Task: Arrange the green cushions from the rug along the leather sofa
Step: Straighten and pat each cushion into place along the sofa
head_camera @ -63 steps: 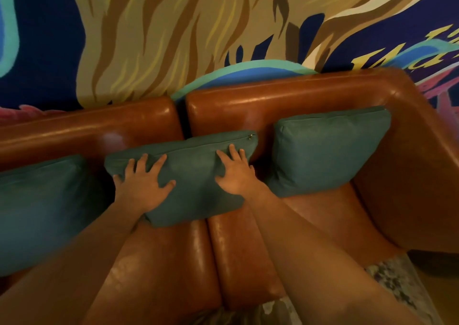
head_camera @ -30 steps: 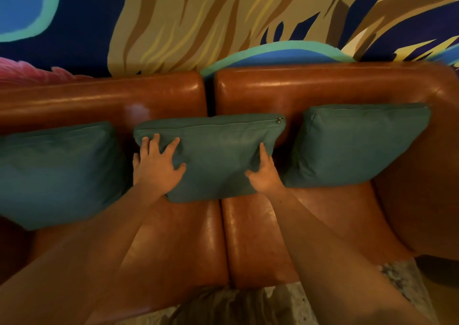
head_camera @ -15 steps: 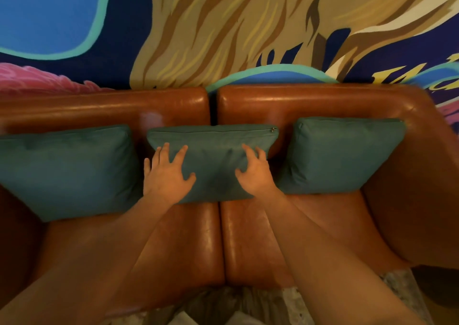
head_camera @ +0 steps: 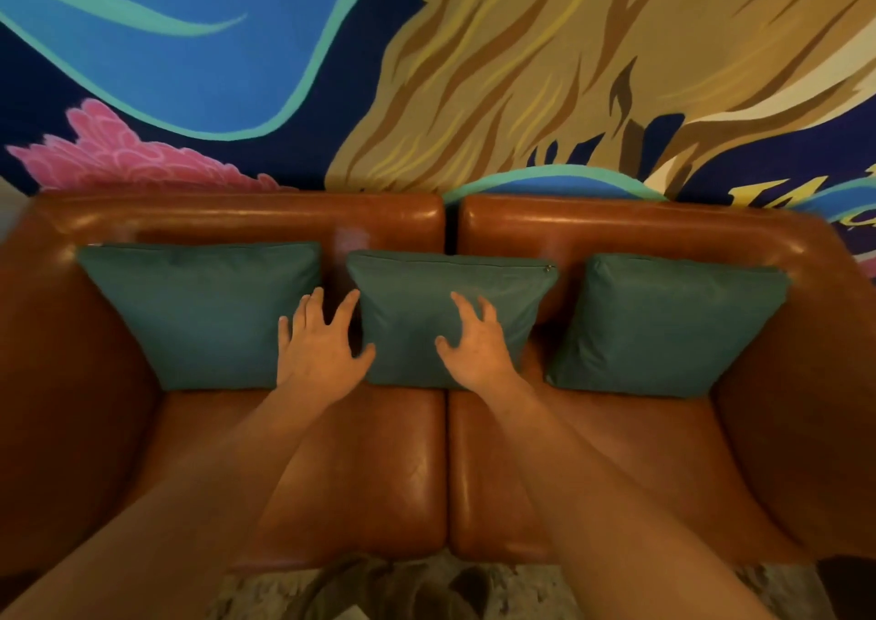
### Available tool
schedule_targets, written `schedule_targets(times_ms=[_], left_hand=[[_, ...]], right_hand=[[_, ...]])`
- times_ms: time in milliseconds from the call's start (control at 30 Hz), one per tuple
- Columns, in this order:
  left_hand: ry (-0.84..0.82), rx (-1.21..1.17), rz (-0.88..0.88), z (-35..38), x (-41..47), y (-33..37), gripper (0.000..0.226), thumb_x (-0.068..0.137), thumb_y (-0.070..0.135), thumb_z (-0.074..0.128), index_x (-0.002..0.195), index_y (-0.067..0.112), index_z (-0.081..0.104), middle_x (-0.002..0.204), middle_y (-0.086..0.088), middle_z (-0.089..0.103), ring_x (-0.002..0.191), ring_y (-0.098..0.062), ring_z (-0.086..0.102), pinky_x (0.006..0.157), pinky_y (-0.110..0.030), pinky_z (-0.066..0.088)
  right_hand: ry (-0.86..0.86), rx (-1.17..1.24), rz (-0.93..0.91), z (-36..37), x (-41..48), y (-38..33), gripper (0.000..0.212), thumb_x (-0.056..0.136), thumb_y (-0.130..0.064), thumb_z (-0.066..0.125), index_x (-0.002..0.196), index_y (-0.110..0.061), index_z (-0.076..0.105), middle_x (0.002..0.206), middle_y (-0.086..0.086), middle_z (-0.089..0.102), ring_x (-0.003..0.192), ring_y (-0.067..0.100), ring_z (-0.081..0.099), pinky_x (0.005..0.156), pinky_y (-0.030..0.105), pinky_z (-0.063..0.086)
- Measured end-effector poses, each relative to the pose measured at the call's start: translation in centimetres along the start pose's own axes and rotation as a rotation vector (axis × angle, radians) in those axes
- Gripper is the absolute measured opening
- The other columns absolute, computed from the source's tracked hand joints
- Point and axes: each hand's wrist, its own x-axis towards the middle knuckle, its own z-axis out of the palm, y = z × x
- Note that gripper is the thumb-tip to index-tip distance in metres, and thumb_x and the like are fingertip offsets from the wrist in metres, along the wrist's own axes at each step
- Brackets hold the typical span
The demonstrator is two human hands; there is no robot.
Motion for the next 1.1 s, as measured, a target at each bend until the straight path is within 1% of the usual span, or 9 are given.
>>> schedule_targets(times_ms=[167, 300, 467, 533, 600, 733, 867, 967, 1100], left_hand=[[-0.01, -0.002, -0.03, -1.4, 0.5, -5.5, 0.088, 0.097, 0.065, 0.054, 0.167, 0.043, 0.005, 0.175, -0.017, 0.006, 0.161, -0.035, 0.006, 0.129, -0.057, 0.01], [0.012, -0.049, -0.05, -2.2, 1.9, -12.1, 0.093, 0.095, 0.064, 0.059, 0.165, 0.049, 0.001, 0.173, -0.019, 0.008, 0.16, -0.037, 0.011, 0.128, -0.059, 0.014], [0.032, -0.102, -0.054, -2.3, 5.3, -23.2, 0.1, 0.092, 0.062, 0.067, 0.164, 0.052, -0.001, 0.171, -0.022, 0.007, 0.157, -0.041, 0.017, 0.124, -0.058, 0.028], [0.032, -0.089, -0.072, -1.9, 6.9, -27.7, 0.1, 0.091, 0.062, 0.068, 0.164, 0.053, 0.0, 0.171, -0.021, 0.002, 0.157, -0.043, 0.015, 0.122, -0.059, 0.031], [0.037, -0.057, -0.091, -1.3, 8.4, -31.5, 0.101, 0.09, 0.062, 0.07, 0.163, 0.054, 0.001, 0.17, -0.019, -0.004, 0.157, -0.045, 0.012, 0.12, -0.062, 0.034], [-0.024, -0.054, -0.15, 0.4, 11.0, -36.2, 0.104, 0.088, 0.062, 0.073, 0.161, 0.058, -0.001, 0.17, -0.013, -0.017, 0.157, -0.048, 0.003, 0.116, -0.068, 0.036], [-0.112, -0.039, -0.104, 2.5, 13.9, -38.9, 0.099, 0.092, 0.062, 0.069, 0.159, 0.061, -0.005, 0.172, 0.002, -0.026, 0.16, -0.043, -0.007, 0.116, -0.072, 0.033], [-0.094, -0.025, -0.054, 3.7, 16.2, -39.9, 0.097, 0.091, 0.066, 0.067, 0.159, 0.062, -0.002, 0.173, 0.005, -0.022, 0.159, -0.043, -0.004, 0.114, -0.073, 0.035], [-0.089, 0.004, -0.008, 5.1, 18.2, -40.9, 0.095, 0.088, 0.075, 0.06, 0.158, 0.063, -0.003, 0.175, 0.002, -0.013, 0.157, -0.046, 0.004, 0.113, -0.068, 0.039]], right_hand=[[-0.018, -0.013, -0.026, 3.3, -0.3, -4.8, 0.082, 0.099, -0.038, 0.069, 0.166, -0.035, 0.021, 0.173, 0.015, 0.008, 0.155, 0.039, 0.022, 0.122, 0.05, 0.034], [0.025, -0.007, -0.02, 8.4, 0.9, -9.6, 0.093, 0.094, -0.041, 0.075, 0.166, -0.042, 0.016, 0.174, 0.014, 0.002, 0.156, 0.04, 0.019, 0.122, 0.052, 0.032], [0.087, -0.045, 0.026, 17.8, 4.4, -17.4, 0.103, 0.091, -0.045, 0.078, 0.162, -0.057, 0.004, 0.174, 0.006, -0.019, 0.161, 0.037, -0.001, 0.122, 0.066, 0.025], [0.1, -0.08, 0.041, 21.6, 5.8, -20.2, 0.105, 0.092, -0.048, 0.076, 0.16, -0.059, -0.002, 0.173, 0.004, -0.025, 0.161, 0.038, -0.007, 0.124, 0.067, 0.021], [0.127, -0.126, 0.045, 25.2, 7.0, -22.2, 0.106, 0.091, -0.052, 0.075, 0.159, -0.061, -0.006, 0.172, 0.004, -0.027, 0.161, 0.038, -0.009, 0.124, 0.066, 0.02], [0.146, -0.172, 0.055, 29.6, 8.7, -24.3, 0.104, 0.089, -0.053, 0.077, 0.16, -0.06, 0.001, 0.172, 0.005, -0.025, 0.16, 0.041, -0.006, 0.123, 0.067, 0.023], [0.146, -0.243, 0.051, 32.4, 10.9, -24.8, 0.1, 0.089, -0.057, 0.074, 0.16, -0.059, 0.004, 0.17, 0.003, -0.032, 0.159, 0.041, -0.017, 0.121, 0.073, 0.015], [0.147, -0.247, 0.05, 33.6, 13.2, -24.5, 0.102, 0.087, -0.062, 0.074, 0.16, -0.06, 0.004, 0.169, 0.0, -0.033, 0.158, 0.04, -0.021, 0.118, 0.077, 0.013], [0.139, -0.256, 0.041, 34.6, 15.2, -23.0, 0.098, 0.086, -0.069, 0.07, 0.159, -0.062, 0.005, 0.171, -0.004, -0.027, 0.159, 0.036, -0.018, 0.116, 0.077, 0.024]])
